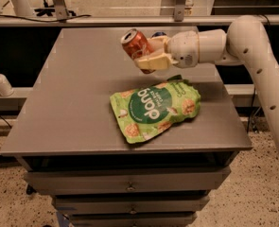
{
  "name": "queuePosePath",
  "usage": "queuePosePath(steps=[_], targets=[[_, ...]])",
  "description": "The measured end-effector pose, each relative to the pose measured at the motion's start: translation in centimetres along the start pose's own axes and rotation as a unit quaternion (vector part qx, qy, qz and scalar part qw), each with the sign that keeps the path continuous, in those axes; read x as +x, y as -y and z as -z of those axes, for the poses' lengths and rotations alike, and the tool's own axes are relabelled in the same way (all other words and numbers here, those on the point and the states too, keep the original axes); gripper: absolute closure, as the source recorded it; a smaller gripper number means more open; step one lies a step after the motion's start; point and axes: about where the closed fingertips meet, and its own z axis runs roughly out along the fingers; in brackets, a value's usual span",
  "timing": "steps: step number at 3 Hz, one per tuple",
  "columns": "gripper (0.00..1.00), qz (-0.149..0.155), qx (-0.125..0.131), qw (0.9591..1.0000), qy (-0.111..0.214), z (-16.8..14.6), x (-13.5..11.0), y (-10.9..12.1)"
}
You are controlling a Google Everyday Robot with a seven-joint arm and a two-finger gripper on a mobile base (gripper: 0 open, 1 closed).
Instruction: Place coke can upright
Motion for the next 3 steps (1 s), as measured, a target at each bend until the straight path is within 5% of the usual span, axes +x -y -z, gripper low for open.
queuePosePath(steps=[3], targets=[[1.00,0.003,0.007,1.0000,0.001,2.6,-3.2,-2.1]])
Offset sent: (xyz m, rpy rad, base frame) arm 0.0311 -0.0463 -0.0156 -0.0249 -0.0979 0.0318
